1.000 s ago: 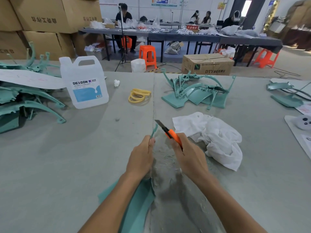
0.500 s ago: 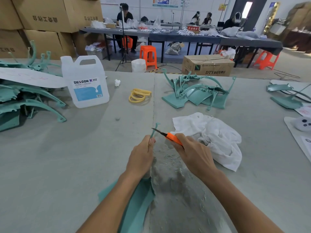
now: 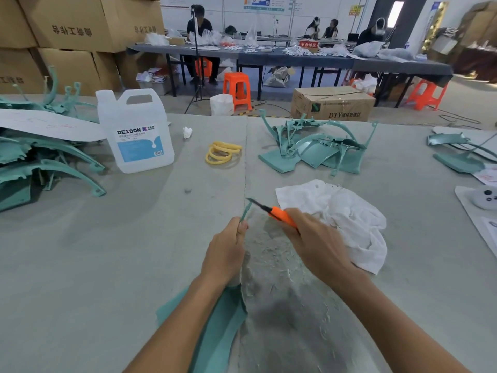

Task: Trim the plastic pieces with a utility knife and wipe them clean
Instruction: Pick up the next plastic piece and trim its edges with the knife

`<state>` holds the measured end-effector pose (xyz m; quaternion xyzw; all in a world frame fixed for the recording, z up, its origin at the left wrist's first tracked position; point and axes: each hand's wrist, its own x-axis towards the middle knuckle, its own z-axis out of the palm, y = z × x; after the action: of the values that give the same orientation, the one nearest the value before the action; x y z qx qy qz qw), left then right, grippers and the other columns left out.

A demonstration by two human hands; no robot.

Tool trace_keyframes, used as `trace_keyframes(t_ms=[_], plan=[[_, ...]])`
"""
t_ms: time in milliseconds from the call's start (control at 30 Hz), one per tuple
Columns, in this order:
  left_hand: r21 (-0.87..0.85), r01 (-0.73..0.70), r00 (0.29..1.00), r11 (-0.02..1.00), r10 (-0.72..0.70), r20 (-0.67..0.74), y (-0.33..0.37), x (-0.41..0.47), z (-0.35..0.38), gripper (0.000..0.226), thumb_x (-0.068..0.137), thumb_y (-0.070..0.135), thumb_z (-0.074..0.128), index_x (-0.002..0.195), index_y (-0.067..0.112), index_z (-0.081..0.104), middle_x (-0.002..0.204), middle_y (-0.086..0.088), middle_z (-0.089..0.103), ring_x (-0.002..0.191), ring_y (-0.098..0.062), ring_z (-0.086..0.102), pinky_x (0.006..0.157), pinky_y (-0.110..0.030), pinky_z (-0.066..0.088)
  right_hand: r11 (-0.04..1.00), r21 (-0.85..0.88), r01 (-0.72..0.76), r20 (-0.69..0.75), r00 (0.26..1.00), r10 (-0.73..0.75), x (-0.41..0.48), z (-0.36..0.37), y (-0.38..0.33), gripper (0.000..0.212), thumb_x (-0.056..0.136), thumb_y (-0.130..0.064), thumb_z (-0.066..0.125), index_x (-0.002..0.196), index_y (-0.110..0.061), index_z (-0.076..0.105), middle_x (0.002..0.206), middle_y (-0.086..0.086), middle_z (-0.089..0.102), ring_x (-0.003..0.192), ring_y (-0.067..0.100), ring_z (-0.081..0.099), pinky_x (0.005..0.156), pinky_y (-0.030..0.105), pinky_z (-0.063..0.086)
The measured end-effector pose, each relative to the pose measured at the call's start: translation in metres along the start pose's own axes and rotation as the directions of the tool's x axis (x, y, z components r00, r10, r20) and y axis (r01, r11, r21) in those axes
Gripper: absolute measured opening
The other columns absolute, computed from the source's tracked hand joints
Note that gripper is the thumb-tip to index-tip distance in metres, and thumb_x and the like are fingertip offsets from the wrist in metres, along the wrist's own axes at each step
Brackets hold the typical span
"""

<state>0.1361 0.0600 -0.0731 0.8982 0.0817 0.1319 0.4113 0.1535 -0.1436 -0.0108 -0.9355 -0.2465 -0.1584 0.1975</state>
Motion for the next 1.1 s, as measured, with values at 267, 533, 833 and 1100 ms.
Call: trace_keyframes(t_ms=[267, 533, 833, 1100], plan=[[-0.031, -0.015, 1.000, 0.999, 0.015, 0.007, 0.000, -0.003, -0.002, 0.035, 0.106, 0.048, 0.028, 0.088, 0.025, 0.048, 0.064, 0.004, 0.053, 0.065, -0.019, 0.054, 0.066, -0.043, 0.047, 0.996, -0.085, -0.020, 0.035, 0.999, 0.023, 0.003, 0.016, 0.002, 0.051, 0.097, -0.068, 0.016, 0.118, -0.034, 0.048, 0.079, -0.010, 0.056, 0.058, 0.015, 0.048, 0.054, 0.036, 0.047], [-0.008, 0.002, 1.000, 1.000, -0.002, 0.002, -0.002, 0.002, 0.000, 0.034, 0.104, 0.050, 0.027, 0.091, 0.028, 0.049, 0.076, 0.009, 0.061, 0.073, -0.018, 0.059, 0.065, -0.038, 0.046, 0.989, 0.091, -0.116, -0.002, 0.993, 0.117, 0.008, 0.010, 0.008, 0.042, 0.101, -0.065, 0.025, 0.128, -0.039, 0.045, 0.093, -0.012, 0.052, 0.081, 0.013, 0.051, 0.064, 0.035, 0.038], [-0.018, -0.001, 1.000, 1.000, 0.001, 0.004, -0.007, 0.002, 0.002, 0.031, 0.105, 0.047, 0.028, 0.093, 0.035, 0.054, 0.076, 0.013, 0.060, 0.074, -0.008, 0.058, 0.064, -0.033, 0.043, 0.999, -0.008, -0.036, 0.170, 0.985, 0.037, -0.007, 0.024, -0.001, 0.058, 0.098, -0.065, 0.022, 0.141, -0.034, 0.045, 0.121, -0.004, 0.059, 0.109, 0.024, 0.052, 0.094, 0.038, 0.040], [-0.017, -0.010, 1.000, 1.000, 0.010, 0.003, -0.004, 0.001, 0.001, 0.031, 0.107, 0.044, 0.029, 0.090, 0.030, 0.052, 0.078, 0.007, 0.063, 0.076, -0.012, 0.059, 0.071, -0.037, 0.048, 0.997, -0.055, -0.053, 0.049, 0.997, 0.056, -0.003, 0.032, -0.002, 0.047, 0.101, -0.062, 0.029, 0.132, -0.033, 0.048, 0.108, -0.006, 0.064, 0.097, 0.022, 0.060, 0.084, 0.036, 0.034]])
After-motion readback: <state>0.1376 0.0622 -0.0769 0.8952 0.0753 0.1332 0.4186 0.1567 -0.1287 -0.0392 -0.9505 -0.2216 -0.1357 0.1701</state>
